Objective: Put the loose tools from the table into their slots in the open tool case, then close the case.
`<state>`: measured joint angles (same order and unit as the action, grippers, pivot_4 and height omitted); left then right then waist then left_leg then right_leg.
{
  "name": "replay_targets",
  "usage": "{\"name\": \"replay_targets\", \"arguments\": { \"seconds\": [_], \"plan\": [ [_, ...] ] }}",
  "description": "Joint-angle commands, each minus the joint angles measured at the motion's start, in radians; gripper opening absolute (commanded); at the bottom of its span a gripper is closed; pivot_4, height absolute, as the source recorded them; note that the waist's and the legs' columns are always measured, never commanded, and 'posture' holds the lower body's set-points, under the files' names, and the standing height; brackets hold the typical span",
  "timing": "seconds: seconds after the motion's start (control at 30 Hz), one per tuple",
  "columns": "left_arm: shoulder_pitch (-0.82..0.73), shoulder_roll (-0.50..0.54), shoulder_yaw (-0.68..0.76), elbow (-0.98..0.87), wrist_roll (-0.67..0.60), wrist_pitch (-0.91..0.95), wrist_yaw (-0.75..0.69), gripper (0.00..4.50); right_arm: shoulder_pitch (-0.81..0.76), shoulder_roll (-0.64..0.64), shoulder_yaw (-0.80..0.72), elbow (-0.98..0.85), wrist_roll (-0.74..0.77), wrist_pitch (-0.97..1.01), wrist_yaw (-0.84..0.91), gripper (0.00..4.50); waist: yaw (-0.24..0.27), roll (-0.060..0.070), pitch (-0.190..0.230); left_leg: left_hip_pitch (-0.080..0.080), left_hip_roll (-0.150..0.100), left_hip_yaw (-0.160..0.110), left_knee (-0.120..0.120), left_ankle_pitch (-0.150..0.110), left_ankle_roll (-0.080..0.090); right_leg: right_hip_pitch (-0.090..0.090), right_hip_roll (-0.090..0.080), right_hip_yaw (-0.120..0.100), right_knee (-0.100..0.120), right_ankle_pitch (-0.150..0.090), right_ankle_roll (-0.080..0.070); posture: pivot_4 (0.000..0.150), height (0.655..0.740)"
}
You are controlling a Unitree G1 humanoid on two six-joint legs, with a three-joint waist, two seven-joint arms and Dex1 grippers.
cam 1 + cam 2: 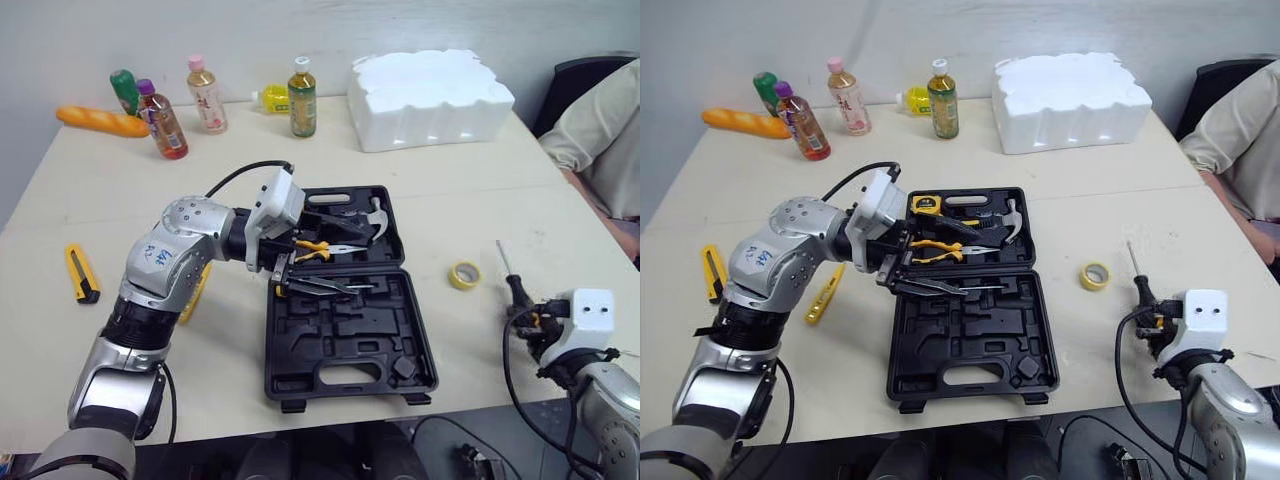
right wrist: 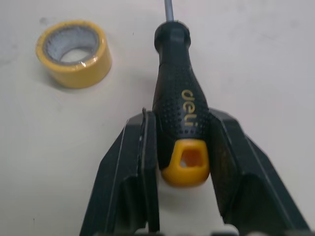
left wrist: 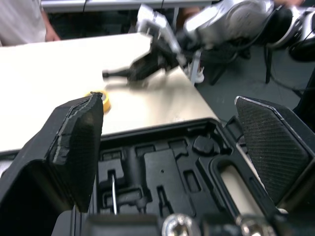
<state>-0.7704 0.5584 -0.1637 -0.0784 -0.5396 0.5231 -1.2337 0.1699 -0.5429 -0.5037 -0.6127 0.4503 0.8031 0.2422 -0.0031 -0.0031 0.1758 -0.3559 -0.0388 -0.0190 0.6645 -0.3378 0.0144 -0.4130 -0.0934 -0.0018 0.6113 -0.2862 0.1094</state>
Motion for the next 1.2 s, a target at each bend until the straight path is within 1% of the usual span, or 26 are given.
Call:
{"name": "replay_targets", "arguments": {
  "seconds": [0.03, 0.1, 0.13, 0.2, 0.23, 0.27, 0.3, 0.33, 0.37, 0.43, 0.5, 0.53, 0.57, 0.67, 0.83, 1.0, 1.2],
  "plan": [
    [0.015, 0.030, 0.030, -0.006, 0.007, -0.006, -0.006, 4.50, -0.050, -0.056, -0.013, -0.088, 0.093, 0.004, 0.098, 0.95, -0.001, -0.001, 0.000, 0.000, 0.001, 0.000, 0.000, 0.000, 0.000, 0.000, 0.000, 0.000, 0.000, 0.000, 0.000, 0.150, 0.7400],
    [0.038, 0.059, 0.037, -0.005, 0.010, -0.011, -0.019, 4.50, -0.091, -0.117, 0.002, -0.109, 0.162, 0.046, 0.165, 0.95, 0.000, -0.001, 0.000, 0.001, 0.002, 0.000, 0.000, 0.000, 0.000, 0.000, 0.000, 0.001, 0.000, 0.000, 0.000, 0.150, 0.7400],
    [0.085, 0.109, 0.035, -0.009, 0.047, -0.065, -0.050, 4.50, -0.145, -0.195, 0.056, -0.125, 0.216, 0.071, 0.258, 0.95, -0.002, -0.001, 0.000, 0.001, 0.002, 0.000, -0.001, 0.000, 0.000, 0.000, 0.000, 0.002, 0.000, 0.000, 0.000, 0.150, 0.7400],
    [0.156, 0.194, 0.036, -0.017, 0.095, -0.134, -0.095, 4.50, -0.266, -0.280, 0.138, -0.123, 0.337, 0.144, 0.358, 0.95, -0.014, 0.000, 0.001, 0.001, 0.001, 0.000, -0.001, 0.000, 0.000, -0.002, 0.001, 0.005, 0.000, 0.000, 0.000, 0.150, 0.7400],
    [0.177, 0.222, 0.043, -0.022, 0.100, -0.143, -0.103, 4.50, -0.337, -0.288, 0.156, -0.095, 0.441, 0.215, 0.361, 0.95, -0.020, -0.001, 0.002, 0.002, 0.001, 0.000, -0.001, -0.001, 0.001, -0.002, 0.001, 0.006, 0.000, 0.000, 0.000, 0.150, 0.7400],
    [0.185, 0.232, 0.051, -0.026, 0.098, -0.145, -0.099, 4.50, -0.383, -0.296, 0.172, -0.076, 0.499, 0.255, 0.370, 0.95, -0.020, -0.004, 0.004, 0.003, 0.001, -0.002, -0.002, -0.001, 0.001, -0.002, 0.001, 0.006, -0.001, 0.000, 0.000, 0.150, 0.7400],
    [0.190, 0.237, 0.056, -0.027, 0.096, -0.148, -0.095, 4.50, -0.413, -0.305, 0.183, -0.063, 0.537, 0.283, 0.376, 0.95, -0.017, -0.005, 0.004, 0.002, 0.002, -0.004, -0.001, -0.001, 0.001, -0.002, 0.001, 0.005, -0.002, 0.000, -0.001, 0.150, 0.7400],
    [0.203, 0.249, 0.065, -0.033, 0.099, -0.149, -0.087, 4.50, -0.452, -0.347, 0.239, -0.066, 0.531, 0.279, 0.442, 0.95, -0.005, -0.006, 0.004, 0.001, 0.002, -0.007, -0.001, -0.001, 0.001, -0.002, 0.000, 0.003, -0.003, 0.000, -0.001, 0.150, 0.7400],
    [0.210, 0.255, 0.068, -0.036, 0.103, -0.150, -0.082, 4.50, -0.475, -0.381, 0.282, -0.070, 0.517, 0.268, 0.491, 0.95, 0.005, -0.005, 0.004, -0.001, 0.001, -0.010, 0.000, -0.001, 0.000, -0.002, -0.001, 0.001, -0.004, 0.000, -0.001, 0.150, 0.7400],
    [0.250, 0.292, 0.072, -0.060, 0.113, -0.152, -0.094, 4.50, -0.541, -0.438, 0.413, -0.036, 0.443, 0.230, 0.582, 0.95, 0.009, -0.005, 0.004, -0.005, -0.001, -0.011, 0.001, -0.002, 0.001, -0.004, -0.003, -0.001, -0.005, 0.000, -0.001, 0.150, 0.7400],
    [0.296, 0.331, 0.067, -0.078, 0.131, -0.164, -0.112, 4.50, -0.619, -0.463, 0.575, 0.033, 0.298, 0.162, 0.619, 0.95, 0.005, -0.005, 0.004, -0.008, -0.001, -0.011, 0.002, -0.003, 0.002, -0.004, -0.003, -0.002, -0.005, 0.000, 0.000, 0.150, 0.7400],
    [0.310, 0.335, 0.066, -0.080, 0.144, -0.170, -0.099, 4.50, -0.663, -0.459, 0.653, 0.074, 0.218, 0.123, 0.626, 0.95, 0.003, -0.005, 0.004, -0.010, -0.001, -0.011, 0.003, -0.003, 0.003, -0.005, -0.003, -0.002, -0.006, 0.000, 0.001, 0.150, 0.7400],
    [0.317, 0.334, 0.065, -0.080, 0.152, -0.174, -0.087, 4.50, -0.693, -0.455, 0.706, 0.106, 0.161, 0.093, 0.634, 0.95, 0.002, -0.005, 0.004, -0.013, -0.002, -0.011, 0.004, -0.003, 0.003, -0.007, -0.004, -0.002, -0.006, 0.001, 0.001, 0.150, 0.7400],
    [0.318, 0.318, 0.071, -0.091, 0.158, -0.168, -0.054, 4.50, -0.736, -0.471, 0.794, 0.155, 0.067, 0.005, 0.727, 0.95, 0.010, -0.005, 0.004, -0.022, -0.004, -0.010, 0.009, -0.003, 0.003, -0.017, -0.005, -0.002, -0.001, 0.001, 0.002, 0.150, 0.7400],
    [0.325, 0.322, 0.090, -0.132, 0.137, -0.134, -0.027, 4.50, -0.772, -0.492, 0.835, 0.246, -0.034, -0.114, 0.859, 0.95, 0.007, -0.005, 0.004, -0.033, -0.003, -0.011, 0.018, -0.004, 0.003, -0.025, -0.004, -0.005, 0.004, 0.002, 0.003, 0.150, 0.7400],
    [0.338, 0.321, 0.096, -0.158, 0.133, -0.115, -0.015, 4.50, -0.802, -0.472, 0.840, 0.313, -0.086, -0.166, 0.940, 0.95, 0.004, -0.005, 0.004, -0.031, -0.004, -0.010, 0.019, -0.003, 0.002, -0.026, -0.004, -0.005, 0.007, 0.002, 0.003, 0.150, 0.7400],
    [0.321, 0.301, 0.088, -0.145, 0.136, -0.116, -0.011, 4.50, -0.819, -0.431, 0.863, 0.371, -0.167, -0.221, 0.972, 0.95, 0.003, -0.005, 0.004, -0.031, -0.003, -0.010, 0.019, -0.003, 0.002, -0.027, -0.003, -0.004, 0.010, 0.002, 0.003, 0.150, 0.7400]
  ]
}}
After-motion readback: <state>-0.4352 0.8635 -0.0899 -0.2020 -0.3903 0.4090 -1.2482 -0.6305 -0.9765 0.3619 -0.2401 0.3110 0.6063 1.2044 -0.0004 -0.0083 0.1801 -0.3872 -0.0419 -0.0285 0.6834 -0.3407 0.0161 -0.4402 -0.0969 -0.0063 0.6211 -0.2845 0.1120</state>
